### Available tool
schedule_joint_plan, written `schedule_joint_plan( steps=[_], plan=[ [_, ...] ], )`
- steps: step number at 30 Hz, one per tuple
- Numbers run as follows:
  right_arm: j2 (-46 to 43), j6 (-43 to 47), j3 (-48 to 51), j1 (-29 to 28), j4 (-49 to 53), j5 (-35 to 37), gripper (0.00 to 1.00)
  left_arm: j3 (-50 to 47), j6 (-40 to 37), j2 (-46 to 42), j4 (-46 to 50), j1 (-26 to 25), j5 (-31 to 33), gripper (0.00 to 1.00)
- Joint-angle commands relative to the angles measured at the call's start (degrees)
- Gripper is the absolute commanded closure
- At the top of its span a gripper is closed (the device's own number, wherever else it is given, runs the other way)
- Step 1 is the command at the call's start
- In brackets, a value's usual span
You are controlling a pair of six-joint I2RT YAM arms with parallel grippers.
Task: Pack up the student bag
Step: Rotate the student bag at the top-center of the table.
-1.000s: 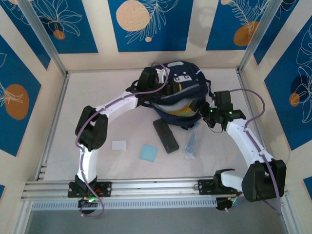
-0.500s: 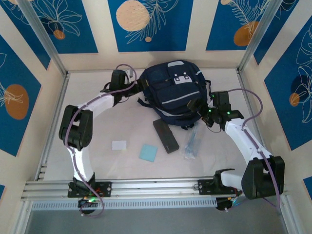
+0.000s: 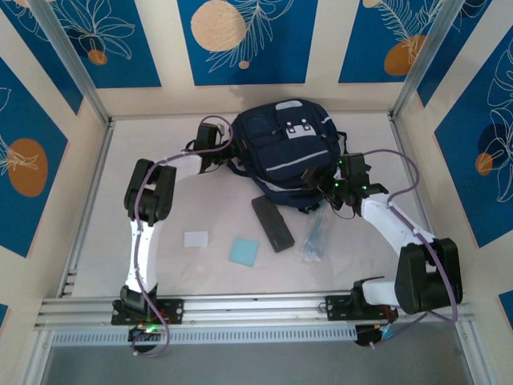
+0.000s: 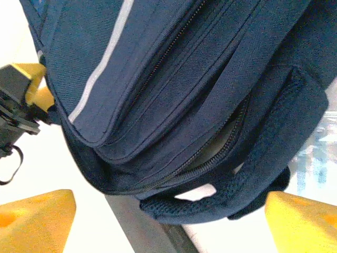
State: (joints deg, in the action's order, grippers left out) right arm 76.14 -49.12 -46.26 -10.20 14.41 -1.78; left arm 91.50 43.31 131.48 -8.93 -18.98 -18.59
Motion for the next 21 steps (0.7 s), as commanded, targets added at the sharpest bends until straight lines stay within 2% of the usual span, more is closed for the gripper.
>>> schedule_joint_plan(
  steps=[1,2,4,8,12,17,21],
  plan=[
    [3.2,-0.2,0.3,-0.7,-5.6,-2.6,0.18,4.3,1.8,2.9,-3.7,-0.9,-3.6,0.4],
    [4.5,0.0,-0.4,-0.7,-5.9,-2.9,0.21,5.2,2.0,3.7,-3.9,-1.1,-4.4,0.46],
    [6.7,0.3,-1.5,-0.8,-6.1,-2.5,0.22,5.9,2.4,4.4,-4.1,-1.3,-5.7,0.59],
    [9.9,0.7,-3.6,-0.9,-7.0,-1.1,0.22,2.9,3.4,3.6,-6.8,-1.3,-7.2,0.98],
    [13.0,2.2,-6.6,-0.4,-6.8,-0.4,0.26,-3.9,3.1,-1.0,-8.8,-1.2,-8.0,1.0],
    [17.6,5.0,-12.6,0.4,-4.7,1.4,0.27,-22.9,7.2,-13.0,-18.4,-1.2,-6.9,1.0],
    [20.9,6.6,-17.4,0.5,-4.1,1.8,0.27,-33.6,11.2,-19.7,-24.5,-1.4,-5.3,1.0]
  ],
)
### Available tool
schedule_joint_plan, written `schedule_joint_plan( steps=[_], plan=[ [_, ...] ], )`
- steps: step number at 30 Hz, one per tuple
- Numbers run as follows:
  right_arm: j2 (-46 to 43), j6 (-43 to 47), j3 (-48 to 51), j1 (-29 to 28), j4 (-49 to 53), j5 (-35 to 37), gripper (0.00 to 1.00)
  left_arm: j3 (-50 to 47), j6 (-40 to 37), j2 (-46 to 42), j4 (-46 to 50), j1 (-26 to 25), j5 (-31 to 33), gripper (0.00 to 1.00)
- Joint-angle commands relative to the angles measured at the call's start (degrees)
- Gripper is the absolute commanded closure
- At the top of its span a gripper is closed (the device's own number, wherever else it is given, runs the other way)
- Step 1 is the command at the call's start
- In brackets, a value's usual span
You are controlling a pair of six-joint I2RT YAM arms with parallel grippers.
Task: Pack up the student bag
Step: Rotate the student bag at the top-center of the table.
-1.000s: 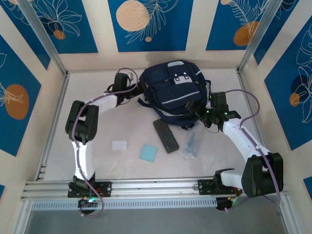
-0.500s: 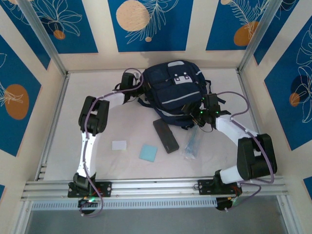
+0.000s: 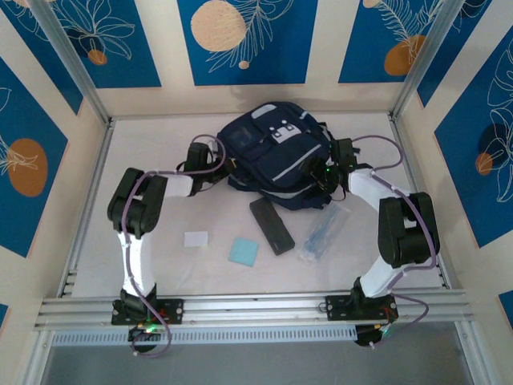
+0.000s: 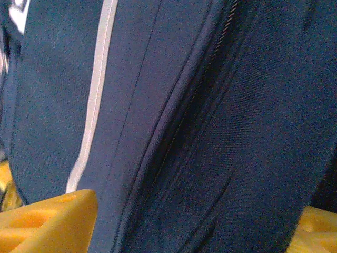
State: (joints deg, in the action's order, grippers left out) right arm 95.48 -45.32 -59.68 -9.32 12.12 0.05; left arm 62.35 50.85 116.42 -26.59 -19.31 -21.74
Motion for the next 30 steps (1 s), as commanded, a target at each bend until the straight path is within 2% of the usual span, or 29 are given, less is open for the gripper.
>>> schedule_joint_plan(
  steps=[1,7,11,16,19,22,26,30],
  plan=[
    [2.5,3.3,-5.4,-0.4,-1.4,-0.1,0.27,-6.1,4.8,-5.7,-7.8,-1.0,-1.9,1.0],
    [2.6,6.9,-10.9,-1.6,7.9,3.5,0.25,-7.7,8.5,-8.7,-9.5,-1.2,-1.2,1.0],
    [-4.2,9.9,-9.1,-4.4,15.1,6.7,0.24,-6.1,11.5,-10.1,-9.7,-1.5,-1.2,1.0],
    [-12.8,10.9,-5.1,-10.1,18.2,7.0,0.24,-5.6,13.0,-12.7,-7.7,-2.4,0.8,1.0],
    [-15.0,10.3,-3.1,-14.6,14.7,5.0,0.27,-6.1,14.3,-13.9,-7.7,-3.1,2.1,1.0],
    [-14.0,8.9,0.2,-20.5,4.4,3.2,0.3,-6.7,16.1,-14.3,-8.8,-3.8,2.4,1.0],
    [-7.7,7.6,1.1,-27.2,-7.7,3.8,0.33,-7.2,17.1,-14.9,-9.4,-4.7,3.2,1.0],
    [-0.2,6.7,-0.7,-31.7,-14.4,6.7,0.38,-7.9,16.7,-16.1,-9.0,-5.4,4.4,1.0]
  ],
)
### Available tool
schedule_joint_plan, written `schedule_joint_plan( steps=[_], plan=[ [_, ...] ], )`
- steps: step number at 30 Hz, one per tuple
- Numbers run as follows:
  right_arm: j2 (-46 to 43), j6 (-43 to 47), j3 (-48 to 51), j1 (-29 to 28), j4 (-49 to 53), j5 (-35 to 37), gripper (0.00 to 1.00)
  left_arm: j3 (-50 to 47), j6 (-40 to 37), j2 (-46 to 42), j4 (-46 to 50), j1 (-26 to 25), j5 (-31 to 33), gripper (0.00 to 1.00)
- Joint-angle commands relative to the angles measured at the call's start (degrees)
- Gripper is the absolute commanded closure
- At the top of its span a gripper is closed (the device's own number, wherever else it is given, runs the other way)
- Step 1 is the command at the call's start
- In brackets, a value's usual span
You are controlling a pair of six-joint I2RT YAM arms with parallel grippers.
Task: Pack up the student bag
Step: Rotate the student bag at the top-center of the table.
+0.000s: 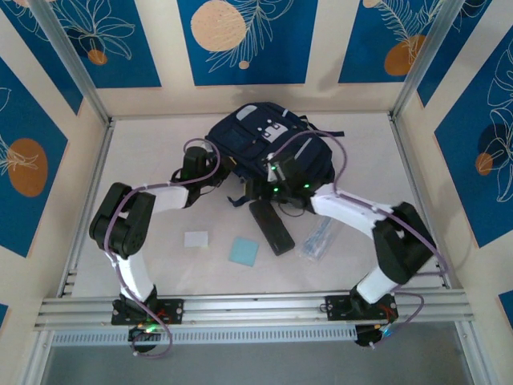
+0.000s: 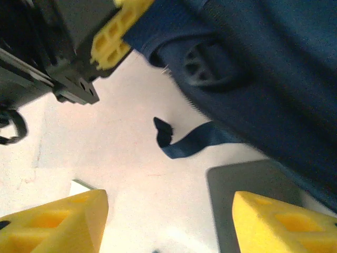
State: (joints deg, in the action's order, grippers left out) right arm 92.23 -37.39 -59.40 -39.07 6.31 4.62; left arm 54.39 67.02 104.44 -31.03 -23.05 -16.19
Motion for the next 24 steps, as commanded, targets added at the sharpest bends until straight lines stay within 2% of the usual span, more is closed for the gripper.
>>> schedule_joint_plan(
  steps=[1,9,17,18,21,23,24],
  plan=[
    [4.9,-1.6,-1.4,-2.8,-10.2,3.4,0.4,-0.2,0.5,-4.4,-4.4,-1.7,-1.0,1.0],
    [17.1,-2.9,-7.7,-5.5,-15.6,17.7,0.41,-2.6,2.3,-6.1,-6.0,-2.4,-0.4,1.0],
    [25.9,-1.7,-18.8,-5.5,-10.2,31.9,0.41,-5.6,3.9,-7.6,-6.5,-2.7,-0.2,1.0],
    [26.2,-1.6,-19.4,-5.6,-10.0,33.0,0.46,-5.7,4.0,-7.7,-6.5,-2.7,-0.2,1.0],
    [25.7,-0.4,-19.4,-5.6,-11.0,33.7,0.77,-5.9,3.6,-7.8,-6.0,-2.7,0.2,1.0],
    [24.1,0.7,-18.0,-5.4,-11.8,31.7,0.99,-5.8,3.2,-7.7,-5.4,-2.6,0.8,1.0],
    [23.2,0.7,-17.2,-5.3,-11.9,30.5,1.0,-5.8,3.0,-7.4,-5.4,-2.5,1.2,1.0]
  ],
)
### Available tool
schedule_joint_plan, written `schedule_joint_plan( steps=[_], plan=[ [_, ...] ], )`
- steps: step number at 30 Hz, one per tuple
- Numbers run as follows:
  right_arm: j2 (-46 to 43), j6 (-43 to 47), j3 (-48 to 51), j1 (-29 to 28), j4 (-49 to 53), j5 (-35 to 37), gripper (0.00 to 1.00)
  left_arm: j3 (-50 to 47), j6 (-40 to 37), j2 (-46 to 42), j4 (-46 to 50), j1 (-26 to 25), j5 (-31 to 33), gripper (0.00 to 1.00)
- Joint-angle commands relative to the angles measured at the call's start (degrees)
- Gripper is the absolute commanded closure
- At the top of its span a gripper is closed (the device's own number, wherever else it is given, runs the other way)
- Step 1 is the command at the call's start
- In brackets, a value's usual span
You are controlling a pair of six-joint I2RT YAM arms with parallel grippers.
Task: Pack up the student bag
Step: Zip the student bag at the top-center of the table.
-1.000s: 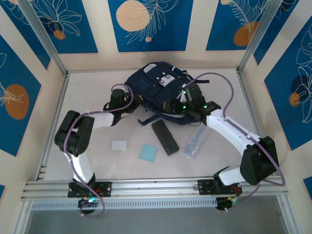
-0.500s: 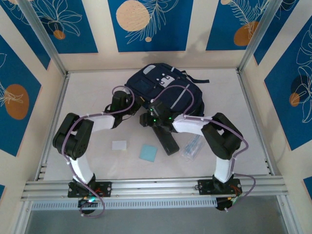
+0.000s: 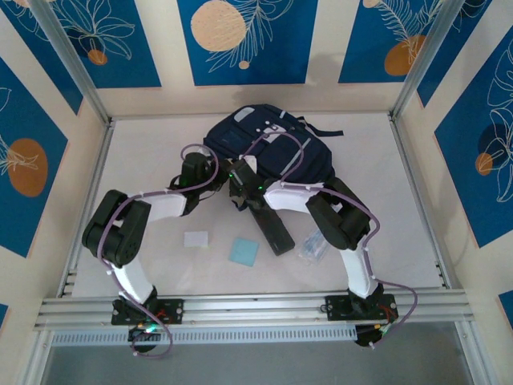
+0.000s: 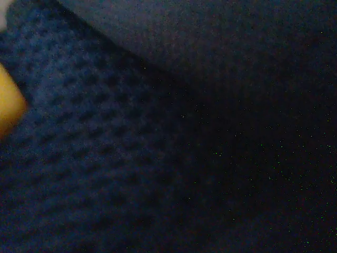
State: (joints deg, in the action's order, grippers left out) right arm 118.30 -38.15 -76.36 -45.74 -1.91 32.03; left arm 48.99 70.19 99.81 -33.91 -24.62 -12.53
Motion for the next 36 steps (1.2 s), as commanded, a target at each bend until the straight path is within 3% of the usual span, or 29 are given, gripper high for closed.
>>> schedule_joint_plan(
  steps=[1,9,17,22,27,32,33,35,36],
  plan=[
    [-3.9,1.1,0.9,1.6,-3.8,1.4,1.0,-0.3,-0.5,-2.5,-2.3,-0.8,-1.9,1.0],
    [-12.0,-3.0,6.0,5.0,11.6,-21.6,1.0,3.1,-5.2,3.2,-2.6,2.8,2.1,1.0],
    [-17.4,0.3,10.5,9.5,29.7,-37.3,1.0,8.6,-6.9,8.6,-4.3,5.2,1.9,1.0],
    [-20.5,6.3,10.2,12.4,41.7,-42.3,1.0,10.4,-8.0,10.1,-3.6,6.6,1.6,1.0],
    [-23.1,13.7,8.3,16.8,54.9,-42.5,1.0,14.7,-11.9,12.2,0.4,7.8,0.2,1.0],
    [-23.6,16.9,6.1,21.0,59.0,-42.0,1.0,22.1,-16.5,15.1,7.7,9.1,-1.6,1.0],
    [-23.4,16.7,5.3,21.4,58.5,-43.2,1.0,24.1,-17.8,15.6,10.8,9.3,-2.2,0.96],
    [-22.6,15.0,3.6,21.8,54.7,-48.5,1.0,27.9,-19.8,16.5,17.1,9.3,-4.7,0.54],
    [-21.9,14.0,2.9,21.7,52.1,-51.8,1.0,28.3,-19.8,16.5,18.6,9.3,-5.8,0.39]
  ],
)
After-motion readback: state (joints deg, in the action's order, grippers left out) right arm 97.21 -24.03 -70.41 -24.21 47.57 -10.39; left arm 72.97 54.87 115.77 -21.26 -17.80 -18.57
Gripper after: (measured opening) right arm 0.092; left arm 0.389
